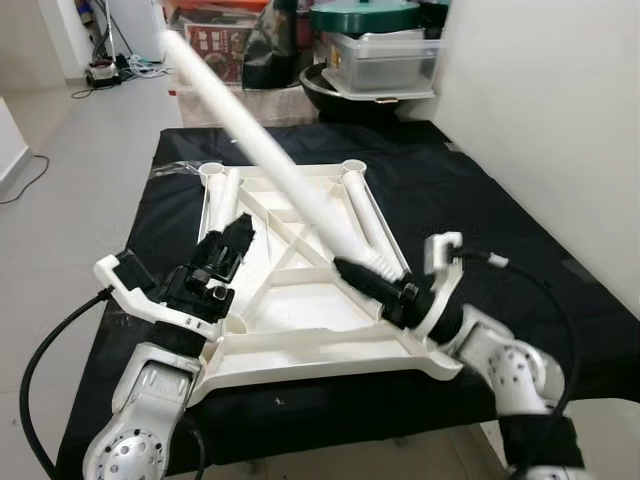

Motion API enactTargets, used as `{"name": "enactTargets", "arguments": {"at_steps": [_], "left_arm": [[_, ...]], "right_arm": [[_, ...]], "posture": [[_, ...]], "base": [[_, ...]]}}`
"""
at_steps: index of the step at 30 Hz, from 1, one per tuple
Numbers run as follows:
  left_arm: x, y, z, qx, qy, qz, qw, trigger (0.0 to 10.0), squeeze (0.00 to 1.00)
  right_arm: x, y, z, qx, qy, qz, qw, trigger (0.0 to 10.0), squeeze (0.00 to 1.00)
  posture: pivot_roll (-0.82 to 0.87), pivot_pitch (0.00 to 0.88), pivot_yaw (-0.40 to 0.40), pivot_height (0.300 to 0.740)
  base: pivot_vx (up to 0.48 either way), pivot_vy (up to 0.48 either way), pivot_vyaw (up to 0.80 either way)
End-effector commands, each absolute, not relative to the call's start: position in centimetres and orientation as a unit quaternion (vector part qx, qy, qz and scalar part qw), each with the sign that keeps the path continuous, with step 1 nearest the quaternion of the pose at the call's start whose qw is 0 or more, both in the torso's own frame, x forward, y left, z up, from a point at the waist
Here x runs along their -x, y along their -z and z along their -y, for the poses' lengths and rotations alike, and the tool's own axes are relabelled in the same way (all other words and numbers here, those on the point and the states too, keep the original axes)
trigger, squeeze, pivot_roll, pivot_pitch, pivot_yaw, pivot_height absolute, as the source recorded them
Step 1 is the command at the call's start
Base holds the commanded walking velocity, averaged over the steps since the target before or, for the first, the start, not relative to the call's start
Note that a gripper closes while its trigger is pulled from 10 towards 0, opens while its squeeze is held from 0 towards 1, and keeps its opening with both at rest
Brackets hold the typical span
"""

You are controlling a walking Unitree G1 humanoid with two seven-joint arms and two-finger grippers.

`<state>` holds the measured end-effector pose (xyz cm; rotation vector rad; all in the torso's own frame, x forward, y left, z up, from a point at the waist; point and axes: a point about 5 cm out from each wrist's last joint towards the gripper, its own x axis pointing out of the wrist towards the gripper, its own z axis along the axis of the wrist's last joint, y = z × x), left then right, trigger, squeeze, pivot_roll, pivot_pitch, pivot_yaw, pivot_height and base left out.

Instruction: Building children table

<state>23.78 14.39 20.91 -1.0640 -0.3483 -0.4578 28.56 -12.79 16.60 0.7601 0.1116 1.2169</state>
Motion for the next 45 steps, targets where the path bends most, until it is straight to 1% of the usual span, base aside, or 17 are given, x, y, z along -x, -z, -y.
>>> {"name": "enactTargets", "arguments": {"at_steps": [1, 2, 4, 7, 8, 10, 12, 19, 22, 26, 28, 32, 33, 35, 36, 37, 45], "left_arm": [[-24.0, -21.5, -12.8, 0.574, 0.217, 0.183, 0.768, 10.0, 0.00], [-24.0, -21.5, -12.8, 0.574, 0.217, 0.183, 0.768, 10.0, 0.00], [-24.1, -21.6, -13.1, 0.578, 0.232, 0.183, 0.760, 10.0, 0.00], [-24.1, -21.7, -13.4, 0.581, 0.243, 0.181, 0.755, 10.0, 0.00], [-24.5, -21.5, -14.2, 0.579, 0.242, 0.178, 0.758, 10.0, 0.00], [-24.5, -21.5, -14.2, 0.579, 0.242, 0.178, 0.758, 10.0, 0.00], [-25.2, -21.6, -15.5, 0.578, 0.244, 0.174, 0.759, 10.0, 0.00], [-25.4, -22.8, -16.4, 0.562, 0.266, 0.179, 0.762, 10.0, 0.00], [-25.2, -23.4, -18.1, 0.552, 0.268, 0.193, 0.766, 10.0, 0.00], [-24.9, -23.5, -18.8, 0.550, 0.272, 0.193, 0.765, 10.0, 0.00], [-23.8, -23.6, -18.0, 0.529, 0.326, 0.163, 0.766, 10.0, 0.00], [-22.7, -23.5, -17.0, 0.504, 0.370, 0.132, 0.769, 10.0, 0.00], [-22.3, -23.5, -16.9, 0.501, 0.380, 0.124, 0.768, 9.2, 0.00], [-21.9, -23.4, -17.2, 0.499, 0.386, 0.117, 0.767, 0.4, 0.00], [-21.9, -23.4, -17.2, 0.499, 0.386, 0.117, 0.767, 0.4, 0.00], [-21.8, -23.4, -17.3, 0.493, 0.389, 0.113, 0.770, 0.0, 0.00], [-21.6, -23.4, -17.9, 0.488, 0.382, 0.121, 0.775, 0.0, 0.00]], "right_arm": [[-28.3, -17.4, 12.8, -0.349, -0.576, -0.033, 0.739, 0.0, 0.00], [-28.3, -17.4, 12.8, -0.349, -0.576, -0.033, 0.739, 0.0, 0.00], [-27.0, -16.5, 12.6, -0.322, -0.613, -0.059, 0.719, 0.0, 0.00], [-26.6, -16.2, 12.8, -0.319, -0.625, -0.071, 0.709, 0.0, 0.00], [-25.8, -16.1, 13.0, -0.309, -0.648, -0.084, 0.691, 0.0, 0.00], [-25.8, -16.1, 13.0, -0.309, -0.648, -0.084, 0.691, 0.0, 0.00], [-24.6, -15.4, 13.3, -0.273, -0.682, -0.121, 0.667, 0.0, 0.00], [-23.9, -14.7, 13.8, -0.248, -0.701, -0.150, 0.652, 0.0, 0.00], [-23.6, -14.8, 14.3, -0.228, -0.717, -0.160, 0.638, 0.0, 0.00], [-23.6, -14.6, 14.7, -0.212, -0.723, -0.167, 0.636, 0.0, 0.00], [-24.4, -14.6, 15.5, -0.179, -0.721, -0.177, 0.645, 0.0, 0.00], [-25.4, -15.1, 16.3, -0.161, -0.715, -0.180, 0.657, 0.0, 0.00], [-25.7, -15.3, 16.6, -0.155, -0.714, -0.182, 0.658, 0.0, 0.00], [-25.8, -15.5, 17.2, -0.138, -0.719, -0.192, 0.654, 0.0, 0.00], [-25.8, -15.5, 17.2, -0.138, -0.719, -0.192, 0.654, 0.0, 0.00], [-25.7, -15.4, 17.4, -0.127, -0.722, -0.201, 0.649, 0.0, 0.00], [-25.8, -15.4, 17.9, -0.110, -0.730, -0.212, 0.640, 0.0, 0.00]], "posture": [[0.04, 0.000, -0.081, 0.740], [0.04, 0.000, -0.081, 0.740], [0.05, 0.000, -0.083, 0.740], [0.05, 0.000, -0.083, 0.740], [0.04, 0.000, -0.081, 0.740], [0.04, 0.000, -0.081, 0.740], [0.04, 0.000, -0.081, 0.740], [0.05, 0.000, -0.082, 0.740], [0.05, 0.000, -0.083, 0.740], [0.05, 0.000, -0.088, 0.740], [0.05, 0.000, -0.090, 0.740], [0.06, 0.000, -0.092, 0.740], [0.06, 0.000, -0.095, 0.740], [0.06, 0.000, -0.098, 0.740], [0.06, 0.000, -0.098, 0.740], [0.06, 0.000, -0.098, 0.740], [0.05, 0.000, -0.107, 0.740]], "base": [[0.000, 0.000, 0.00], [0.000, 0.000, 0.00], [0.000, 0.000, 0.00], [0.000, 0.000, 0.00], [0.000, 0.000, 0.00], [0.000, 0.000, 0.00], [0.000, 0.000, 0.00], [0.000, 0.000, 0.00], [0.000, 0.000, 0.00], [0.000, 0.000, 0.00], [0.000, 0.000, 0.00], [0.000, 0.000, 0.00], [0.000, 0.000, 0.00], [0.000, 0.000, 0.00], [0.000, 0.000, 0.00], [0.000, 0.000, 0.00], [0.000, 0.000, 0.00]]}}
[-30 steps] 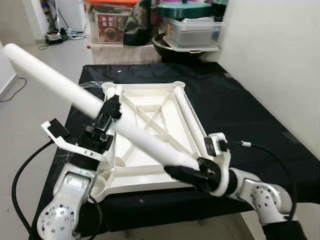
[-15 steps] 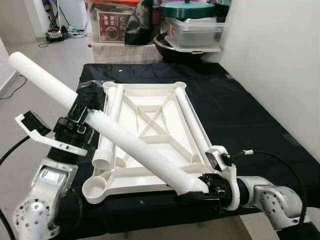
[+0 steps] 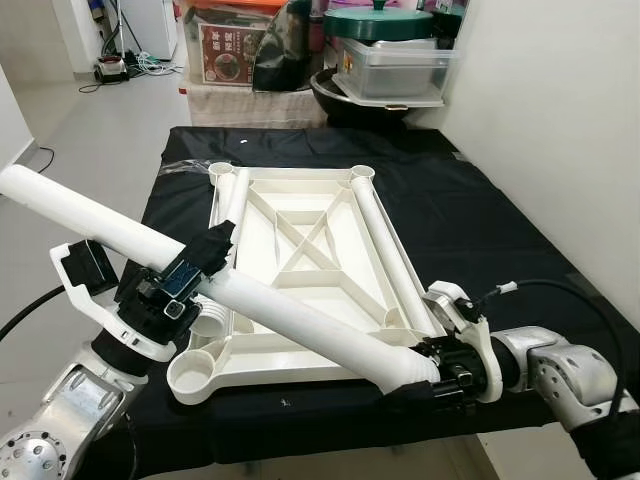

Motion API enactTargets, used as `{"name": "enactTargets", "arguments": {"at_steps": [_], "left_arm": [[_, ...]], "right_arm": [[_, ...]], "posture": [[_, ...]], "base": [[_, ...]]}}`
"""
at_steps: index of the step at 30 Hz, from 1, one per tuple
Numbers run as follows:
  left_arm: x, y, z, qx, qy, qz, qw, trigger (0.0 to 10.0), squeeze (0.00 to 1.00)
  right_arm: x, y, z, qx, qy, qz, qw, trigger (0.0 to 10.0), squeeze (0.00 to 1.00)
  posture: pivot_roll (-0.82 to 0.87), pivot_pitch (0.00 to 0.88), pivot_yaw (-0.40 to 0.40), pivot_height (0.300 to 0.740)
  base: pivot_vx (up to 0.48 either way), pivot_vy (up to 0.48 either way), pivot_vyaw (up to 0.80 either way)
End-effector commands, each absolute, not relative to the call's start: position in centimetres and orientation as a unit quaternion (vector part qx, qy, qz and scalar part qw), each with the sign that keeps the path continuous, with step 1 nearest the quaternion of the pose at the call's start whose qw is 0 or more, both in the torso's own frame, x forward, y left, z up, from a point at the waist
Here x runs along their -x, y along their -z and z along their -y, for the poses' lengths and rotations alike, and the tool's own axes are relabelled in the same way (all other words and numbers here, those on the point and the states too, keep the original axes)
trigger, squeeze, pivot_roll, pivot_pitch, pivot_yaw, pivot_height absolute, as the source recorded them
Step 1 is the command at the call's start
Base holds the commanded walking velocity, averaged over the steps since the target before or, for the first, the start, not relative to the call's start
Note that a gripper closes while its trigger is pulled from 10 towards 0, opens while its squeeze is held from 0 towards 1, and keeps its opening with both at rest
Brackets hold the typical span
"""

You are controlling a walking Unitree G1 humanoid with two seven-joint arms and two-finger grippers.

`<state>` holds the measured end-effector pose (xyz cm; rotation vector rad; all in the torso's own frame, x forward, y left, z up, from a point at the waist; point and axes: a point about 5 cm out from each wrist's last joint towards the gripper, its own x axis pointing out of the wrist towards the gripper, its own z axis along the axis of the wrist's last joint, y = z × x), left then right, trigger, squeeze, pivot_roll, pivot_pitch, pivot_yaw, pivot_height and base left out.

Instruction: Building children table

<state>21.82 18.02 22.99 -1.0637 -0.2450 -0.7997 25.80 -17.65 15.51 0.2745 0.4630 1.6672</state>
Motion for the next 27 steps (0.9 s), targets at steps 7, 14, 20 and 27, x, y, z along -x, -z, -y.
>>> {"name": "enactTargets", "arguments": {"at_steps": [7, 14, 20, 27], "left_arm": [[-21.7, -23.8, -18.9, 0.492, 0.356, 0.152, 0.780, 0.0, 0.00], [-21.6, -24.4, -19.9, 0.487, 0.334, 0.181, 0.787, 0.0, 0.00], [-21.5, -25.2, -22.6, 0.476, 0.278, 0.230, 0.802, 0.0, 0.00], [-20.4, -25.4, -25.1, 0.448, 0.237, 0.255, 0.823, 0.0, 0.00]], "right_arm": [[-25.9, -15.2, 17.8, -0.104, -0.733, -0.211, 0.638, 0.0, 0.00], [-28.0, -14.1, 17.1, -0.062, -0.664, -0.202, 0.717, 10.0, 1.00], [-29.3, -14.5, 17.6, -0.070, -0.627, -0.184, 0.754, 10.0, 1.00], [-31.1, -15.8, 21.7, -0.022, -0.561, -0.172, 0.810, 10.0, 1.00]], "posture": [[0.06, 0.000, -0.110, 0.740], [0.06, 0.000, -0.109, 0.740], [0.06, 0.000, -0.105, 0.740], [0.07, 0.000, -0.102, 0.740]], "base": [[0.000, 0.000, 0.00], [0.000, 0.000, 0.00], [0.000, 0.000, 0.00], [0.000, 0.000, 0.00]]}}
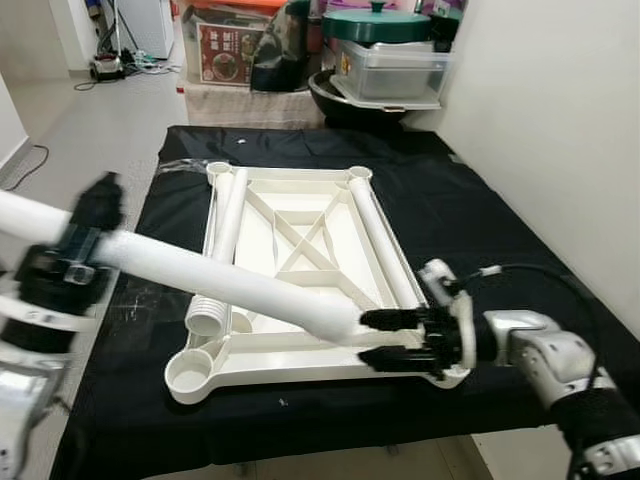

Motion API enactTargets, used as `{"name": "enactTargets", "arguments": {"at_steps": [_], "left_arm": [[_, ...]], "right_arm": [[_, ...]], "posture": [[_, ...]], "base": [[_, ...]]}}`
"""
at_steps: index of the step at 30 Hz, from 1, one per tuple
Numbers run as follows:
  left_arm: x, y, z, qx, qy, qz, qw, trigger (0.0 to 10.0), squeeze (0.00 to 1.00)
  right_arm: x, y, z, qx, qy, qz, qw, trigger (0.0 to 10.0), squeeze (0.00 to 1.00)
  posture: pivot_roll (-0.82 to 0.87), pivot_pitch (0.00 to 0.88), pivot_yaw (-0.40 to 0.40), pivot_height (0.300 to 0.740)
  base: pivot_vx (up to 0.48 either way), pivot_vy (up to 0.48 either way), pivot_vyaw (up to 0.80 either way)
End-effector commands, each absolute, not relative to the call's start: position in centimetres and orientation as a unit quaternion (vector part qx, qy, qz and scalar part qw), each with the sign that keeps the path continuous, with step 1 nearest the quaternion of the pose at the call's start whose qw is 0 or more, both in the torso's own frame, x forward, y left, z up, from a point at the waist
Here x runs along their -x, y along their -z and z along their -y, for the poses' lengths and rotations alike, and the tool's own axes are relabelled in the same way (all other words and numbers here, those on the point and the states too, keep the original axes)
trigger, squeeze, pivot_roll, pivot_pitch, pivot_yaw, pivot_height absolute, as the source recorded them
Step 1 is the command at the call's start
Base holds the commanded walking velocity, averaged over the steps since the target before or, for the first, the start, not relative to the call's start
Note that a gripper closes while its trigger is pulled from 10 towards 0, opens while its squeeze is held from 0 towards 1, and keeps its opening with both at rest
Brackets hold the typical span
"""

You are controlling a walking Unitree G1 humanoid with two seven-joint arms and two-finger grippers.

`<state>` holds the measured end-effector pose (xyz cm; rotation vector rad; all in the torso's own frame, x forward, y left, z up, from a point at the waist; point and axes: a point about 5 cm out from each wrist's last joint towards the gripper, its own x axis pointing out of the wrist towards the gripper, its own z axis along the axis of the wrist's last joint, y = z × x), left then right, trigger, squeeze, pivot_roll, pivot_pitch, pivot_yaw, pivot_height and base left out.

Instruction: Building children table

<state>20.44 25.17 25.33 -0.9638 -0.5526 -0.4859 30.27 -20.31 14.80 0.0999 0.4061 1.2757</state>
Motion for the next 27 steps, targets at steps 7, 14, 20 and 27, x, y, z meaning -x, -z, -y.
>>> {"name": "enactTargets", "arguments": {"at_steps": [7, 14, 20, 27], "left_arm": [[-21.2, -24.7, -24.0, 0.443, 0.255, 0.227, 0.829, 0.0, 0.00], [-23.2, -24.2, -20.2, 0.443, 0.295, 0.193, 0.824, 0.0, 0.00], [-23.7, -24.1, -19.1, 0.442, 0.299, 0.183, 0.826, 0.0, 0.00], [-23.8, -23.9, -18.6, 0.423, 0.302, 0.166, 0.838, 0.0, 0.00]], "right_arm": [[-35.0, -20.6, 24.2, 0.018, -0.454, -0.111, 0.884, 10.0, 0.86], [-36.7, -27.4, 18.2, 0.001, -0.489, -0.010, 0.872, 10.0, 0.00], [-34.9, -27.1, 13.7, 0.009, -0.575, -0.034, 0.818, 10.0, 0.00], [-31.8, -26.1, 9.5, 0.011, -0.679, -0.130, 0.723, 10.0, 0.00]], "posture": [[0.06, 0.000, -0.086, 0.740], [0.05, 0.000, -0.078, 0.740], [0.06, 0.000, -0.074, 0.740], [0.07, 0.000, -0.081, 0.740]], "base": [[0.000, 0.000, 0.00], [0.000, 0.000, 0.00], [0.000, 0.000, 0.00], [0.000, 0.000, 0.00]]}}
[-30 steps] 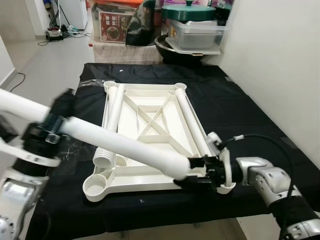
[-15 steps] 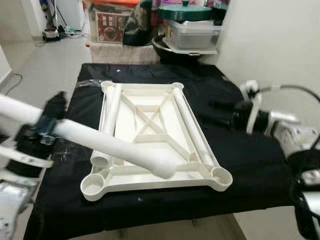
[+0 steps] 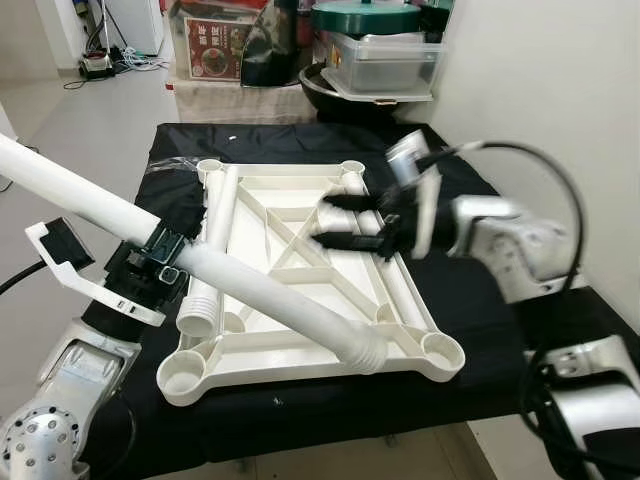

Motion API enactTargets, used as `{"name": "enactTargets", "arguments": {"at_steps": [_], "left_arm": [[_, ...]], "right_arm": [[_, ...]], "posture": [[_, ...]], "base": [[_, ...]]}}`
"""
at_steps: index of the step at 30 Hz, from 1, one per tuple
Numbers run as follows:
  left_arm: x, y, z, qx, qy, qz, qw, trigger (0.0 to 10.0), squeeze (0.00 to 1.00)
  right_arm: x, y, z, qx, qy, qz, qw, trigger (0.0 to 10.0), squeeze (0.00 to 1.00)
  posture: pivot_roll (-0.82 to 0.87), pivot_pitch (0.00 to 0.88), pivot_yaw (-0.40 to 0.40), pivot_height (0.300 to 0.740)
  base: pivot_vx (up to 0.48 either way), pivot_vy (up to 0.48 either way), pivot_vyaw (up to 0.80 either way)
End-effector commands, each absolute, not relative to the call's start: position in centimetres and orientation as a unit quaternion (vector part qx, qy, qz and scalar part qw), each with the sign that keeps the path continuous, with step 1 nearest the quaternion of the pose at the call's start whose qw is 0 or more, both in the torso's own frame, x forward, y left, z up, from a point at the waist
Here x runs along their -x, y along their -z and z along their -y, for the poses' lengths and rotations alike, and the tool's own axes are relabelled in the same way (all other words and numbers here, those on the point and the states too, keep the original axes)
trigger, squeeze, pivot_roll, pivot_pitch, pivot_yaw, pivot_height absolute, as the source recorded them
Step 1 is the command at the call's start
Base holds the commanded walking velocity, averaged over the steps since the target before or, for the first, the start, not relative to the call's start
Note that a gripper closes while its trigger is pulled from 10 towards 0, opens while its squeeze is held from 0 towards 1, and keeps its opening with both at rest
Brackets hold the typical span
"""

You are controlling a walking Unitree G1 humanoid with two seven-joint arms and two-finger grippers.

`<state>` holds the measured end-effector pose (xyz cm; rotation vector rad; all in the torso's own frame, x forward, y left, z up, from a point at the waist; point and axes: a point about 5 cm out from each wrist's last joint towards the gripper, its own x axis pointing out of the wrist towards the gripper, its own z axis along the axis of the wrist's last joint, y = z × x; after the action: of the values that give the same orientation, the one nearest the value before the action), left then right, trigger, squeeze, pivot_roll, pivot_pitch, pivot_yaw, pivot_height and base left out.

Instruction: Building children table

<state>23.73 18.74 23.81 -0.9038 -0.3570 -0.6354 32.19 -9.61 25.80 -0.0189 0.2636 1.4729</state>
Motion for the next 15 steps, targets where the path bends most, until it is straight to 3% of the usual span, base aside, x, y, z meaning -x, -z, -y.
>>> {"name": "enactTargets", "arguments": {"at_steps": [1, 2, 8, 9, 15], "left_arm": [[-23.8, -23.7, -18.4, 0.417, 0.304, 0.161, 0.841, 0.0, 0.00], [-23.8, -23.6, -18.2, 0.410, 0.308, 0.156, 0.844, 0.0, 0.00], [-23.8, -23.3, -17.5, 0.404, 0.317, 0.150, 0.845, 0.0, 0.00], [-23.8, -23.2, -17.0, 0.404, 0.322, 0.145, 0.844, 0.0, 0.00], [-24.2, -23.1, -16.2, 0.402, 0.334, 0.140, 0.841, 0.0, 0.00]], "right_arm": [[-31.5, -26.2, 9.1, 0.012, -0.693, -0.154, 0.704, 10.0, 0.00], [-31.4, -26.3, 8.9, 0.019, -0.703, -0.171, 0.690, 10.0, 0.00], [-31.2, -25.7, 8.6, 0.038, -0.711, -0.194, 0.675, 10.0, 0.00], [-30.7, -24.4, 7.7, 0.060, -0.717, -0.209, 0.662, 10.0, 0.00], [-30.2, -21.9, 6.0, 0.098, -0.699, -0.224, 0.672, 10.0, 0.00]], "posture": [[0.08, 0.000, -0.091, 0.740], [0.08, 0.000, -0.094, 0.740], [0.08, 0.000, -0.097, 0.740], [0.08, 0.000, -0.097, 0.740], [0.08, 0.000, -0.095, 0.740]], "base": [[0.000, 0.000, 0.00], [0.000, 0.000, 0.00], [0.000, 0.000, 0.00], [0.000, 0.000, 0.00], [0.000, 0.000, 0.00]]}}
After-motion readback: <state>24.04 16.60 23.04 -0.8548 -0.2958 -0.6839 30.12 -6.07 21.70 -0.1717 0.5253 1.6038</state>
